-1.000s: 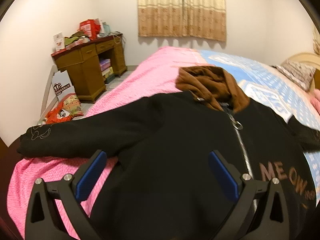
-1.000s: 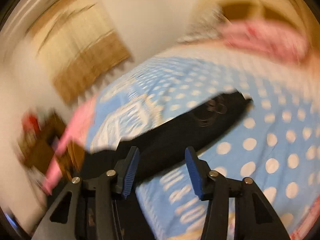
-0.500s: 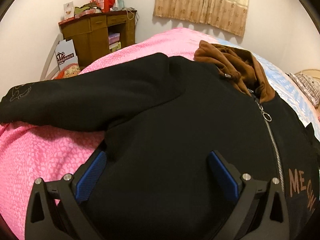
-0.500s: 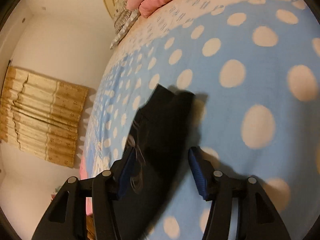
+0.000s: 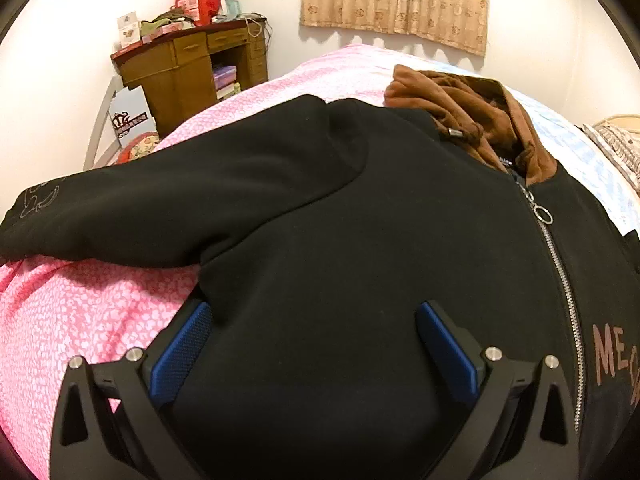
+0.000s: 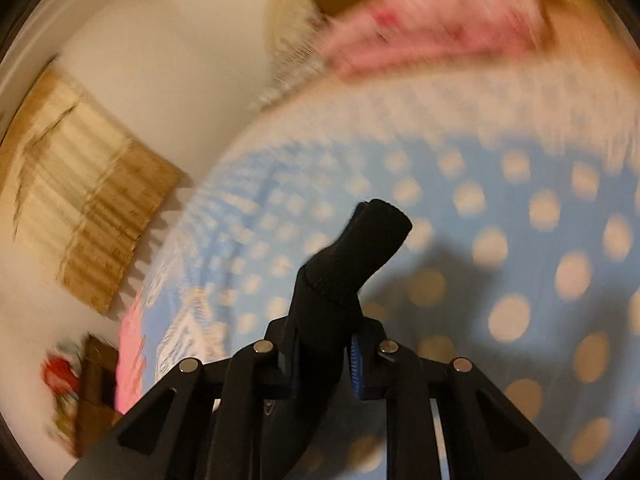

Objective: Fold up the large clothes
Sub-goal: 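Grasp the black sleeve cuff with the right tool and lift it, then fold the held sleeve across the hoodie front toward the left tool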

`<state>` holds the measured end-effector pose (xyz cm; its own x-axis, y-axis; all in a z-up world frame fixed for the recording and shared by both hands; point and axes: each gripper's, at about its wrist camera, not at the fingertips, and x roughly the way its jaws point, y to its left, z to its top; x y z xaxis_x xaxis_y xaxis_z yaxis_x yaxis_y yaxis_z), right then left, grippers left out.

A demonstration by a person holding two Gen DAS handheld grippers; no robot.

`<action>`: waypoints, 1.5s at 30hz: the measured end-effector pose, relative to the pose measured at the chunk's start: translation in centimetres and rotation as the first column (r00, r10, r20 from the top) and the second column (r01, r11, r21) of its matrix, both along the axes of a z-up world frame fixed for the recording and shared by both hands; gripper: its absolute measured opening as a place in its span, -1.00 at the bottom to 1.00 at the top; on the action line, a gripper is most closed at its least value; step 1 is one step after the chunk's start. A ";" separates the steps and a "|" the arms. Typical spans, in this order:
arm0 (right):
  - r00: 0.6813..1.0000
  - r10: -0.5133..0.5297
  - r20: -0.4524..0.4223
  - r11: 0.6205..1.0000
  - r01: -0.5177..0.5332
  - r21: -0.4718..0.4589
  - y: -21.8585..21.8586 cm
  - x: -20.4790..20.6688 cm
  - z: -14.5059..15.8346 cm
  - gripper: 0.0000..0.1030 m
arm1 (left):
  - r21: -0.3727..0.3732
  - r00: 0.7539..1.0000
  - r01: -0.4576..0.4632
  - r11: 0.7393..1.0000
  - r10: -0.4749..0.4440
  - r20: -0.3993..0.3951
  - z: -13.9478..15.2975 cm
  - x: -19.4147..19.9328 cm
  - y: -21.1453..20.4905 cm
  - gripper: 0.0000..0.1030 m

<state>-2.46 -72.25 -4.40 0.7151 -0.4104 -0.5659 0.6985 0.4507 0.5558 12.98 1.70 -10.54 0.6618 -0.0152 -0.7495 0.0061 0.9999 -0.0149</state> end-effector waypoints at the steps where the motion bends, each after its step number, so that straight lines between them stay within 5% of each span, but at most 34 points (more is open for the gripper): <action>1: 1.000 0.026 0.006 0.998 -0.026 -0.059 1.5 0.3 2.2 -0.64 | -0.001 1.000 0.007 1.000 -0.007 -0.002 0.1 -0.1 0.0 1.00; 4: 0.988 0.151 0.011 0.969 -0.146 -0.199 7.0 2.6 7.8 -0.64 | -0.014 0.999 0.032 0.999 -0.032 -0.010 0.8 -0.6 0.0 1.00; 6: 0.961 0.278 -0.008 0.914 -0.267 -0.307 13.0 5.0 11.9 -0.64 | -0.044 0.998 0.055 0.998 -0.055 0.004 1.8 -1.4 0.3 1.00; 10: 0.850 0.526 -0.041 0.745 -0.483 -0.459 25.9 9.6 16.7 -0.64 | -0.110 0.996 0.058 0.992 -0.049 0.081 5.1 -3.3 2.3 1.00; 12: 0.757 0.649 -0.073 0.637 -0.593 -0.493 32.9 12.5 17.2 -0.64 | -0.134 0.993 0.043 0.990 -0.028 0.112 6.6 -3.8 3.9 1.00; 13: 0.686 0.720 -0.104 0.563 -0.666 -0.490 37.3 14.4 16.5 -0.64 | -0.144 0.993 0.037 0.989 -0.019 0.120 7.1 -3.9 4.5 1.00; 17: 0.495 0.824 -0.275 0.351 -0.828 -0.437 49.9 19.4 9.4 -0.64 | -0.190 0.989 -0.020 0.982 0.048 0.141 8.5 -4.6 8.7 1.00; 19: 0.435 0.822 -0.367 0.305 -0.881 -0.362 54.3 21.5 3.8 -0.63 | -0.194 0.986 -0.047 0.980 0.077 0.149 8.4 -5.1 10.2 1.00; 21: 0.383 0.832 -0.401 0.299 -0.919 -0.258 56.3 23.2 -1.3 -0.54 | -0.178 0.984 -0.077 0.981 0.104 0.148 8.2 -5.2 11.4 1.00; 23: 0.296 0.893 -0.339 0.276 -0.955 -0.107 56.6 24.0 -5.5 0.18 | -0.163 0.982 -0.098 0.982 0.121 0.142 7.7 -5.1 12.1 1.00; 25: 0.229 0.946 -0.230 0.240 -0.971 0.019 56.3 24.3 -7.9 0.58 | -0.169 0.982 -0.109 0.980 0.132 0.132 7.2 -4.6 12.5 1.00; 29: 0.275 0.956 -0.099 0.278 -0.960 0.014 53.8 22.2 -5.9 0.59 | -0.215 0.990 -0.093 0.972 0.114 0.086 5.9 -3.3 11.7 1.00; 31: 0.375 0.924 -0.081 0.371 -0.927 -0.058 50.8 20.4 -3.7 0.59 | -0.215 0.993 -0.069 0.974 0.089 0.084 5.8 -3.1 10.6 1.00; 34: 0.606 0.773 -0.187 0.580 -0.795 -0.179 44.0 17.7 -1.1 0.59 | -0.200 0.994 -0.029 0.979 0.050 0.102 6.1 -2.6 8.4 1.00; 37: 0.714 0.627 -0.311 0.690 -0.695 -0.204 39.1 16.5 -1.7 0.59 | -0.216 0.995 0.006 0.976 0.016 0.099 6.2 -1.7 6.2 1.00; 40: 0.736 0.527 -0.425 0.764 -0.630 -0.142 35.7 16.8 -4.9 0.58 | -0.262 0.999 0.041 0.964 -0.034 0.031 5.1 0.5 3.5 1.00; 43: 0.681 0.519 -0.516 0.749 -0.654 -0.109 34.0 16.9 -8.0 0.07 | -0.280 0.998 0.046 0.959 -0.058 -0.033 3.5 1.7 1.3 0.94; 45: 0.672 0.519 -0.528 0.716 -0.680 -0.160 34.6 17.2 -8.6 -0.03 | -0.274 0.998 0.034 0.961 -0.046 -0.038 2.8 1.5 0.7 0.38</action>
